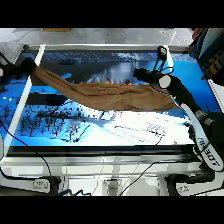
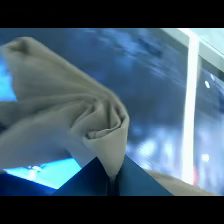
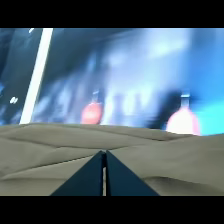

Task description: Fold the clothes and pants, and hang the long-sleeved shirts on hangers.

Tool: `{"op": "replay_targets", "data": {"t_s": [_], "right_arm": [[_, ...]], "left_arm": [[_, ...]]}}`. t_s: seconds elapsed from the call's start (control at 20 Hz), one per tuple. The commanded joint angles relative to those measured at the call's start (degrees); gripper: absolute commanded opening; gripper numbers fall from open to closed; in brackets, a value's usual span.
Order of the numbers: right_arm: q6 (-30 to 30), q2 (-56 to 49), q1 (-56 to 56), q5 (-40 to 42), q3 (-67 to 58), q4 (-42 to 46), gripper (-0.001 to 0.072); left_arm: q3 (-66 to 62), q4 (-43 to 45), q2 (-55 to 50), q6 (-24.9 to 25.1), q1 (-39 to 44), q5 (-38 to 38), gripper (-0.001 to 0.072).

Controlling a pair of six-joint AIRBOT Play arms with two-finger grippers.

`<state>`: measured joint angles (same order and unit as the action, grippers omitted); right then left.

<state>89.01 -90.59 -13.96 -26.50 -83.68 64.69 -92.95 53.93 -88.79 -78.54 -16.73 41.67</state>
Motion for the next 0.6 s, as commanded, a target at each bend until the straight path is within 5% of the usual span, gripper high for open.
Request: {"op": "replay_targets", "data": {"t_s": [0.0, 0.55], "right_arm": [[0.1, -5.6, -3.9, -5.2, -8.8, -0.4, 0.0024], [4.4, -29.9, -18.4, -11.5, -34.2, -5.3, 0.0024]], "left_arm": [[-1.8, 0.0, 5.1, 4.6, 1.9, 6.7, 0.0011], [-1.8, -5.8, 9.6, 4.5, 9.1, 7.2, 0.0012]]}}
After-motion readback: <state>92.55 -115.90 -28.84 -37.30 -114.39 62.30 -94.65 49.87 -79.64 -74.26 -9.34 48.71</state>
